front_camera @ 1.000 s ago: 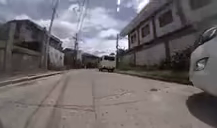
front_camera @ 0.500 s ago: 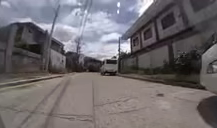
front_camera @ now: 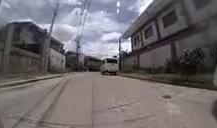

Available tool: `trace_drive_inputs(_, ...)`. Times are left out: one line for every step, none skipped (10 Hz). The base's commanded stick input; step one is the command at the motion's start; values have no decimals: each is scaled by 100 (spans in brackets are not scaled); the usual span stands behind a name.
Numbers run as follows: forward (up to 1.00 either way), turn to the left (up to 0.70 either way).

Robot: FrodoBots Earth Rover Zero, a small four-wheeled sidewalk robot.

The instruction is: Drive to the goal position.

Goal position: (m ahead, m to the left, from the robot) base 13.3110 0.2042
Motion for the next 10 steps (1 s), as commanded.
trace_drive_inputs(50, 0)
trace_drive_inputs(50, 0)
trace_drive_inputs(50, 0)
trace_drive_inputs(50, 0)
trace_drive_inputs(50, 0)
trace_drive_inputs(50, 0)
trace_drive_inputs(50, 0)
trace_drive_inputs(50, 0)
trace_drive_inputs(50, 0)
trace_drive_inputs(50, 0)
